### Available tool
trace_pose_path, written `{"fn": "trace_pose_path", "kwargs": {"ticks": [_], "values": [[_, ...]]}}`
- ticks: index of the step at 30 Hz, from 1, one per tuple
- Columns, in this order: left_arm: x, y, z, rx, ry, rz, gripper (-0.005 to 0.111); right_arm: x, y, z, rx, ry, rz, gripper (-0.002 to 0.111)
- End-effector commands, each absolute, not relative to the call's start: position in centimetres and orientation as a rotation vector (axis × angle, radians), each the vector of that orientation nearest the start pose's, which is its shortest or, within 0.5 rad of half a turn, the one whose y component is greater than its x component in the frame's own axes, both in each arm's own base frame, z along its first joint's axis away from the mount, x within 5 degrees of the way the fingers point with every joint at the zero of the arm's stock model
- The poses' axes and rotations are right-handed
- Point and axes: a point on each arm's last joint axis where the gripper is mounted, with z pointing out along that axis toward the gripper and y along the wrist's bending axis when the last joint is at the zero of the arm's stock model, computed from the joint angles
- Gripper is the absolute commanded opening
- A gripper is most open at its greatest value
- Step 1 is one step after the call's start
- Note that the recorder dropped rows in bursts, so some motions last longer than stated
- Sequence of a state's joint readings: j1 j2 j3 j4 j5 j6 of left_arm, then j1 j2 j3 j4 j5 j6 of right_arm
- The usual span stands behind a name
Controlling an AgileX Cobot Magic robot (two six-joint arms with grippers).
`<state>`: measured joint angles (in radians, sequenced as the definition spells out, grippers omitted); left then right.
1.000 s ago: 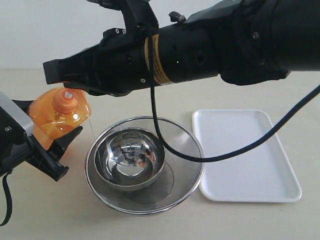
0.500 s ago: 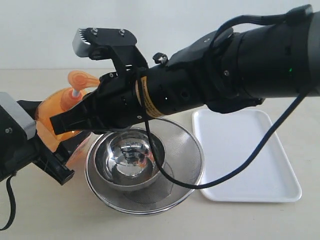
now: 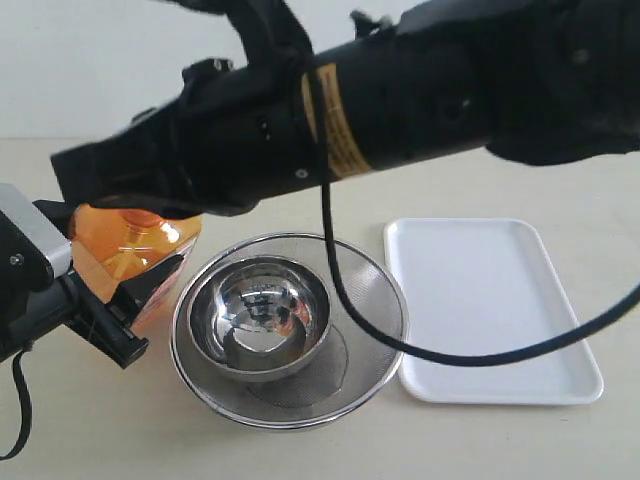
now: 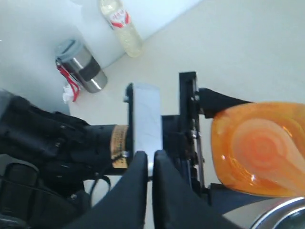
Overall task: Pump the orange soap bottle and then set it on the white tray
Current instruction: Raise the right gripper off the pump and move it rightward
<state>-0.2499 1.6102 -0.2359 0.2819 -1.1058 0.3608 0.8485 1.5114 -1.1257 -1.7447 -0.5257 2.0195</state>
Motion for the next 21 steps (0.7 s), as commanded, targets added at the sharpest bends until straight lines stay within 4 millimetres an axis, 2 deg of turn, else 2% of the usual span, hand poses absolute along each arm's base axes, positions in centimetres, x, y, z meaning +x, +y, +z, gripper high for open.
{"fn": "trace_pose_path", "kwargs": {"ticks": [1,5,9,12,17,21], "values": [[21.4,-7.8,15.0,0.786,1.599,-0.061,0.005,17.6,27.0,35.7,-0.963,1.795,1.25,0.0],[21.4,-7.8,15.0,0.78,1.602,-0.067,0.005,16.5,25.8,37.7,-0.954,1.728,1.266,0.0],[21.4,-7.8,15.0,0.77,1.607,-0.076,0.005,15.8,24.7,37.6,-0.915,1.734,1.244,0.0],[21.4,-7.8,15.0,0.741,1.612,-0.1,0.005,16.1,23.3,35.7,-0.811,1.795,1.132,0.0],[21.5,-7.7,15.0,0.688,1.634,-0.121,0.005,16.8,19.9,31.0,-0.572,1.915,0.833,0.0],[21.6,-7.4,15.1,0.619,1.652,-0.123,0.005,16.6,17.6,28.2,-0.478,1.966,0.669,0.0]]}}
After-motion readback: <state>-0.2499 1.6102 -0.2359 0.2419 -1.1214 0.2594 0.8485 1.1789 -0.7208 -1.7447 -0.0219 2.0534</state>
